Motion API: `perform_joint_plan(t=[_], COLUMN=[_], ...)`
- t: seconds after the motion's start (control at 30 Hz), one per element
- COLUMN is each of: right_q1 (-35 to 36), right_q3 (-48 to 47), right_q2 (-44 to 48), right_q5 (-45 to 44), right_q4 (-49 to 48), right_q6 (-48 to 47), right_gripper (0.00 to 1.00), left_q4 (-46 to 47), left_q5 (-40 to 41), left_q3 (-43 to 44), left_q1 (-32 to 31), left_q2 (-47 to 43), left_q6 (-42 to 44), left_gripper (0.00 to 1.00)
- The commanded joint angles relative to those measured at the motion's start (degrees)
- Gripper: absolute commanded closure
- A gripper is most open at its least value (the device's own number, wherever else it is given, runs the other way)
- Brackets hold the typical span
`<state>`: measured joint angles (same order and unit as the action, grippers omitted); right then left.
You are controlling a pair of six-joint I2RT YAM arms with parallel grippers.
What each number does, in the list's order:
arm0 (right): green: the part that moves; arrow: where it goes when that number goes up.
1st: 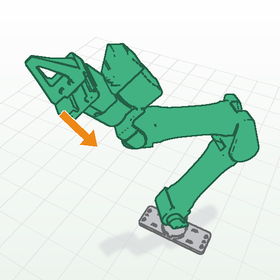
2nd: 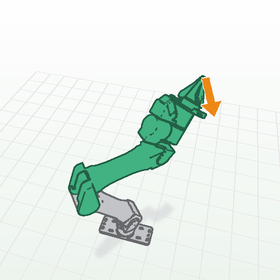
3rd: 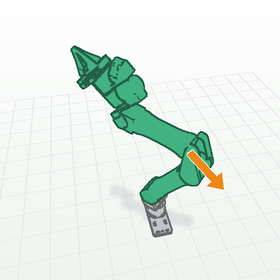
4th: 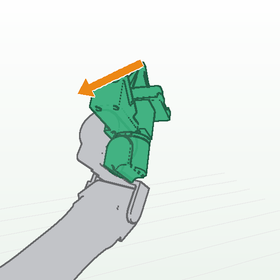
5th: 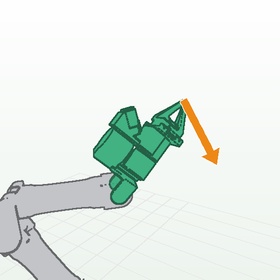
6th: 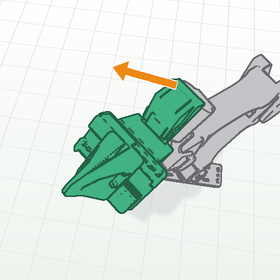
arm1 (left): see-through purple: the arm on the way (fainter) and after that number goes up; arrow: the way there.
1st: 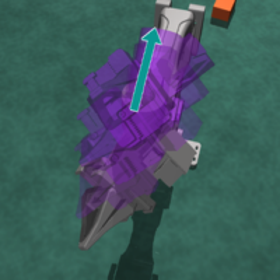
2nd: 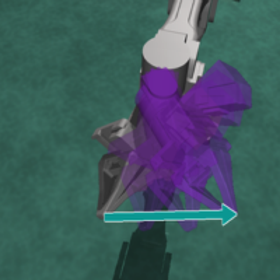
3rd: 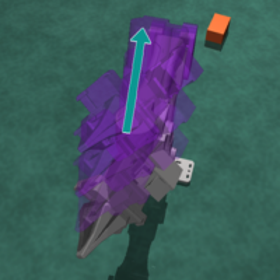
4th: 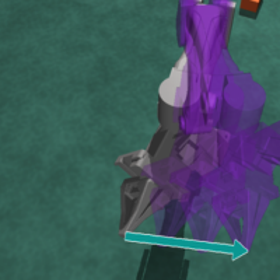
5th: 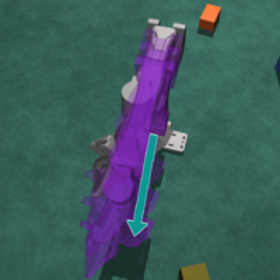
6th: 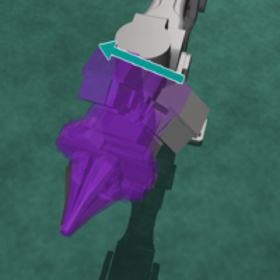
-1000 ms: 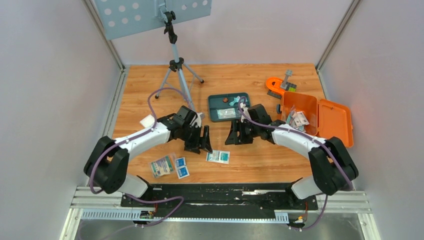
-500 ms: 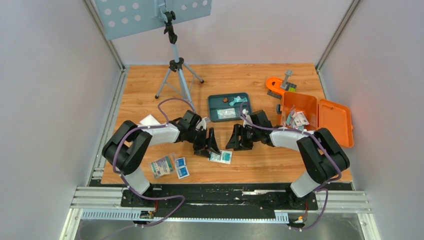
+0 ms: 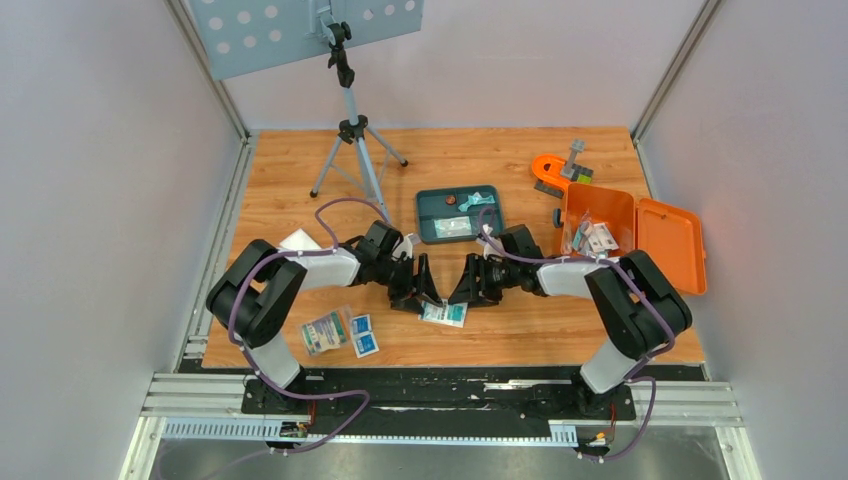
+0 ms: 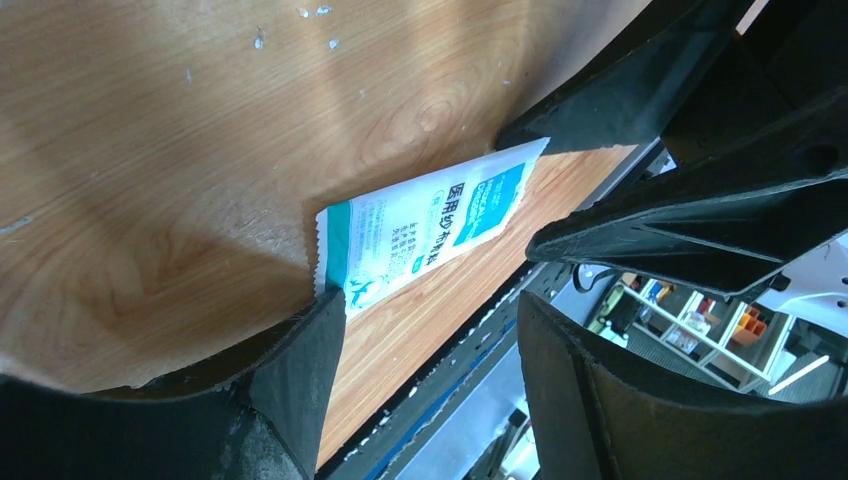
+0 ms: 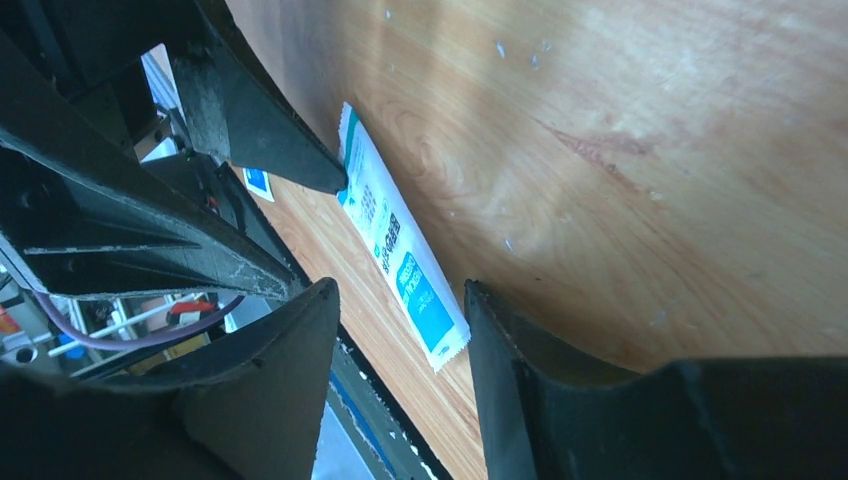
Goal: Organize the medicine kit
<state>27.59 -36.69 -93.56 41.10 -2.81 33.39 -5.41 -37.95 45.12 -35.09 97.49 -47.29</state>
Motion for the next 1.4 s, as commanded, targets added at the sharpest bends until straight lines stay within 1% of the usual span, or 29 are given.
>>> perform_joint_plan(t=[0.0, 0.2, 0.37, 0.47, 0.5, 0.63, 0.67, 0.77, 0.87, 1.03, 1.1, 1.2, 1.27, 1.37], right_q1=[-0.1, -0.1, -0.1, -0.1, 0.0, -0.1, 0.0, -0.1, -0.2, -3.2, -6.2, -12.8, -18.0, -24.9], right_q3=[-0.1, -3.9, -6.9, -7.0, -6.9, -6.5, -6.3, -6.2, -6.6, -8.2, -9.1, -10.7, -11.6, -12.4], right_q2=[-1.5, -5.4, -10.0, -10.3, -10.1, -7.8, -6.7, -2.8, 2.0, 13.4, 18.8, 26.9, 32.0, 38.2], right_q5=[5.4, 6.8, 7.9, 8.1, 8.1, 7.3, 6.6, 3.1, -1.8, -10.8, -13.8, -18.5, -21.0, -27.8], right_q4=[-2.8, -2.1, -1.7, -1.6, -1.5, -0.4, 0.0, 2.4, 7.9, 15.7, 18.6, 21.9, 23.0, 23.2], right_q6=[-1.5, -4.3, -5.4, -5.6, -5.7, -5.1, -4.9, -4.2, -4.1, -4.7, -4.7, -4.3, -3.7, -2.8], right_gripper=[0.5, 0.57, 0.67, 0.71, 0.74, 0.97, 1.0, 1.0, 1.0, 1.0, 1.0, 1.0, 1.0, 1.0], left_q4=[-0.1, -1.7, -3.0, -3.3, -3.5, -4.5, -4.9, -8.2, -13.6, -20.3, -22.3, -24.6, -25.6, -26.9], left_q5=[2.4, 2.5, 2.5, 2.5, 2.4, 2.7, 2.7, 3.7, 5.4, 9.2, 10.4, 12.1, 13.1, 14.1], left_q3=[-0.5, 0.1, 0.6, 0.9, 1.1, 1.9, 2.4, 3.6, 6.1, 9.1, 9.9, 10.6, 10.9, 11.3], left_q1=[0.7, 1.9, 2.0, 2.2, 2.2, 2.2, 2.2, 2.2, 2.2, 2.3, 2.6, 3.0, 3.6, 4.3], left_q2=[1.2, 0.6, 0.5, 0.4, 0.3, 0.0, -0.5, -2.3, -6.2, -12.4, -14.1, -16.0, -17.4, -19.2], left_q6=[1.1, 2.7, 3.7, 4.0, 4.1, 4.6, 4.8, 6.5, 9.3, 13.0, 14.2, 15.1, 15.5, 15.9], left_gripper=[0.28, 0.28, 0.28, 0.28, 0.28, 0.28, 0.28, 0.27, 0.24, 0.22, 0.22, 0.22, 0.22, 0.22])
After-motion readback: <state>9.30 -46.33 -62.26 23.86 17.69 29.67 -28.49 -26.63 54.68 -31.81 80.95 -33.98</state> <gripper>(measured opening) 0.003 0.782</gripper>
